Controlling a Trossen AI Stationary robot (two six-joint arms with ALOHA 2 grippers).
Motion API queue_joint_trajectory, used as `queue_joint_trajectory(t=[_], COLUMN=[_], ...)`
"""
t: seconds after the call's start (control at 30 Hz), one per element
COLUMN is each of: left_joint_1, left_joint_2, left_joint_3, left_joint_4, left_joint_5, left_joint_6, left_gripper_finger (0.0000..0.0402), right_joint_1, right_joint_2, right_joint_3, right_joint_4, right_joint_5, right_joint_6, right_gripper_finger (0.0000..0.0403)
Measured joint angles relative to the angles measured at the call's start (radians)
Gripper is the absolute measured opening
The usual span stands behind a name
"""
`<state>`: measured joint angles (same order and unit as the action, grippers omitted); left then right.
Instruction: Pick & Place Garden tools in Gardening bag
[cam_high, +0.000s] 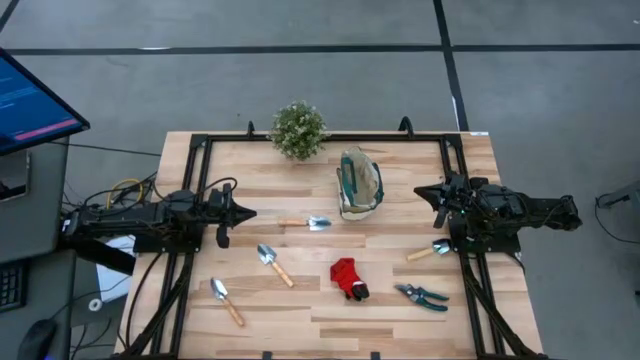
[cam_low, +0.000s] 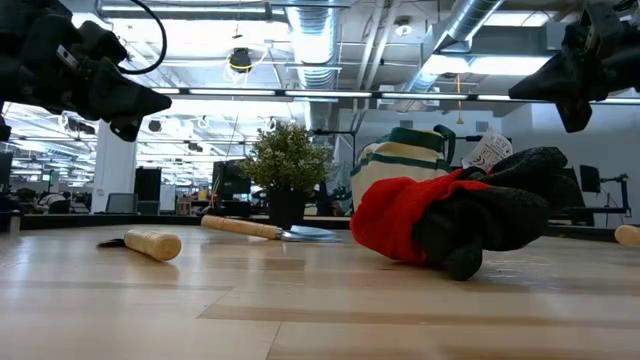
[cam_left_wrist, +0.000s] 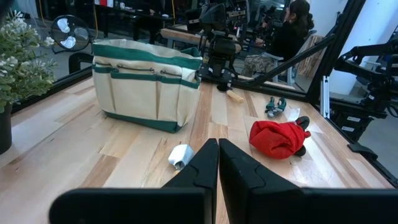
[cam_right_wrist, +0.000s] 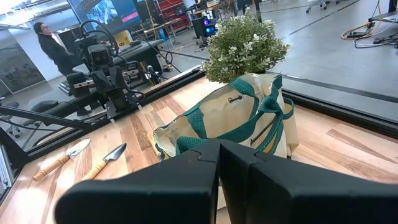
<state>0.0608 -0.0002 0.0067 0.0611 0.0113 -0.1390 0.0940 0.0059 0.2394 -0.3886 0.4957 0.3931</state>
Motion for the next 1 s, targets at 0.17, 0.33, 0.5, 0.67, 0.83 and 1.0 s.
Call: queue_joint_trajectory(t=[0.17, 0.33, 0.5, 0.67, 0.83, 1.0], left_joint_1=[0.000, 0.000, 0.000, 0.000, 0.000, 0.000], left_joint_2=[0.000, 0.000, 0.000, 0.000, 0.000, 0.000], left_joint_3=[0.000, 0.000, 0.000, 0.000, 0.000, 0.000], left_joint_4=[0.003, 0.011, 0.045, 0.059, 0.069, 0.083], left_joint_5=[0.000, 0.000, 0.000, -0.034, -0.096, -0.134], left_joint_6=[0.000, 0.000, -0.035, -0.191, -0.418, -0.444], left_gripper_finger=[0.0013, 0.0013, 0.0013, 0.0013, 0.0013, 0.0013], right_joint_1=[-0.005, -0.006, -0.006, 0.001, 0.002, -0.006], right_joint_2=[0.000, 0.000, 0.000, 0.000, 0.000, 0.000], right_joint_3=[0.000, 0.000, 0.000, 0.000, 0.000, 0.000], right_joint_4=[0.000, 0.000, 0.026, 0.060, 0.162, 0.213], right_joint_5=[0.000, 0.000, 0.001, -0.028, -0.023, 0.003], right_joint_6=[0.000, 0.000, -0.002, 0.112, 0.427, 0.545], right_gripper_finger=[0.0000, 0.0000, 0.0000, 0.0000, 0.0000, 0.0000])
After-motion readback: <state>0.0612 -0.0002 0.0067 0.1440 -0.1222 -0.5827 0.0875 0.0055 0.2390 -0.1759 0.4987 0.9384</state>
